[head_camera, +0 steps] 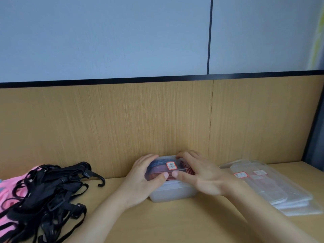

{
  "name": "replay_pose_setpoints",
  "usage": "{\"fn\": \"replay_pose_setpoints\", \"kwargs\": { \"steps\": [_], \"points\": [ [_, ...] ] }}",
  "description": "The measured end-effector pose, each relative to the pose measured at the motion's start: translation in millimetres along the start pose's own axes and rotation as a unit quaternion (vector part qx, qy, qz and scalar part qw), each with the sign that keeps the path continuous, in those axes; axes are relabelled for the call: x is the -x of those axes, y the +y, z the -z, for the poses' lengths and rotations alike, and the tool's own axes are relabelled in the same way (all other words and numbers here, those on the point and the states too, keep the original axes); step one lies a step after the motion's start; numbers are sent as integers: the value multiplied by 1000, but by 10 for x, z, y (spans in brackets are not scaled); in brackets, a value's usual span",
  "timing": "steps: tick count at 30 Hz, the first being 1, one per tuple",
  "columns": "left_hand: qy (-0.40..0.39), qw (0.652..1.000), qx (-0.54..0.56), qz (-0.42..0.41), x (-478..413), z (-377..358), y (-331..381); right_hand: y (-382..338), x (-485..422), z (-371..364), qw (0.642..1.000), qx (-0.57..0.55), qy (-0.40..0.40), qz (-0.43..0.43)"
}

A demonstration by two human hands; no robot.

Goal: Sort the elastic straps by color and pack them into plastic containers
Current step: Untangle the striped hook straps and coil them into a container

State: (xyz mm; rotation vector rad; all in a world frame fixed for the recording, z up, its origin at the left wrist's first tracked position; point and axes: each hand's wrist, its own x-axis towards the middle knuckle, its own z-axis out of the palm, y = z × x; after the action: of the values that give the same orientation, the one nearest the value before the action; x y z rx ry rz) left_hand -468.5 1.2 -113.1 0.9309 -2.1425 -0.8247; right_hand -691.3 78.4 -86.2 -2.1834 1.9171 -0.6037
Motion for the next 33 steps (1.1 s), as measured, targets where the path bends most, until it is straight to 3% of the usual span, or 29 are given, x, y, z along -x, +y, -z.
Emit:
{"fn": "replay_pose_setpoints", "kwargs": {
  "steps": [3, 14, 19, 29, 33],
  "points": [
    [8, 994, 107, 27, 45, -46, -13, -9, -1, -29, 1000, 3, 21, 9],
    [-15, 974, 221, 47, 50, -5, 1, -37, -19, -9, 999, 41, -11, 12],
    [-8, 970, 236, 54, 76, -20, 64, -77, 4, -22, 999, -28, 8, 21],
    [-1, 966, 256, 46, 126, -13, 70, -150, 64, -82, 999, 2, 51, 14],
    [-5, 959, 277, 60, 136, 50, 40, -152, 86, -115, 995, -61, 77, -6]
  ]
}}
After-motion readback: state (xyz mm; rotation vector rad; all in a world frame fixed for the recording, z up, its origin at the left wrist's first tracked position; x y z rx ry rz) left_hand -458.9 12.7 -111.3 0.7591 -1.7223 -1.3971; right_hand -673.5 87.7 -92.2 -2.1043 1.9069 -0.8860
